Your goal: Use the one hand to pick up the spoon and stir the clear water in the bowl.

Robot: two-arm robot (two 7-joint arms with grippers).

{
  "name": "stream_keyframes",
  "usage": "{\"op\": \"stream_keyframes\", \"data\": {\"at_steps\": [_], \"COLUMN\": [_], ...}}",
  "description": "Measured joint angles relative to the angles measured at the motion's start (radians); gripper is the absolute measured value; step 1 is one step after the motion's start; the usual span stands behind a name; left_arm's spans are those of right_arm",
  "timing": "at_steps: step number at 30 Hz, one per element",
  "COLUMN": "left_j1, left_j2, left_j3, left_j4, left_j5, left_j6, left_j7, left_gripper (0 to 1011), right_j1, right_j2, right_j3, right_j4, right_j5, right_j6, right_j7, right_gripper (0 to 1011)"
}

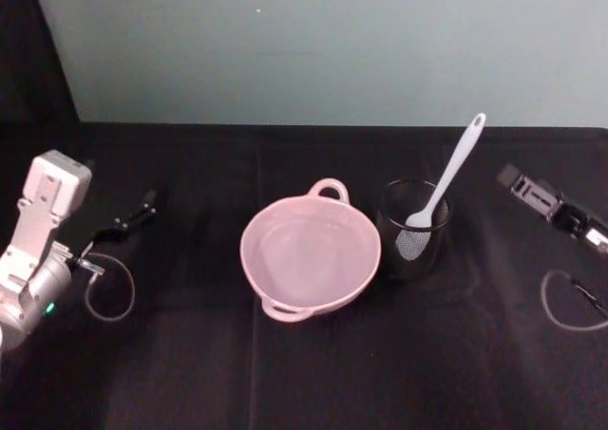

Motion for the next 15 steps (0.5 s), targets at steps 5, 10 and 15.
{"op": "stream_keyframes", "data": {"at_steps": [5, 10, 15], "left_j1": [0.000, 0.000, 0.000], "left_j2": [0.000, 0.000, 0.000], "left_j3": [0.000, 0.000, 0.000], "left_j4": [0.000, 0.000, 0.000], "left_j5": [0.000, 0.000, 0.000], "left_j6": [0.000, 0.000, 0.000], "left_j7": [0.000, 0.000, 0.000], "left_gripper": [1011, 1011, 1011], "right_j1": [0.038, 0.121, 0.206], "right_j2": [0.034, 0.026, -0.018], "right_j3": [-0.032, -0.108, -0.176], "right_j4": [0.049, 0.140, 0.253], "right_j5": [-0.019, -0.099, -0.216], "right_j6": [0.030, -0.011, -0.111], "right_j7": [-0.044, -0.048, -0.007], "right_gripper": [1003, 1002, 1003]}}
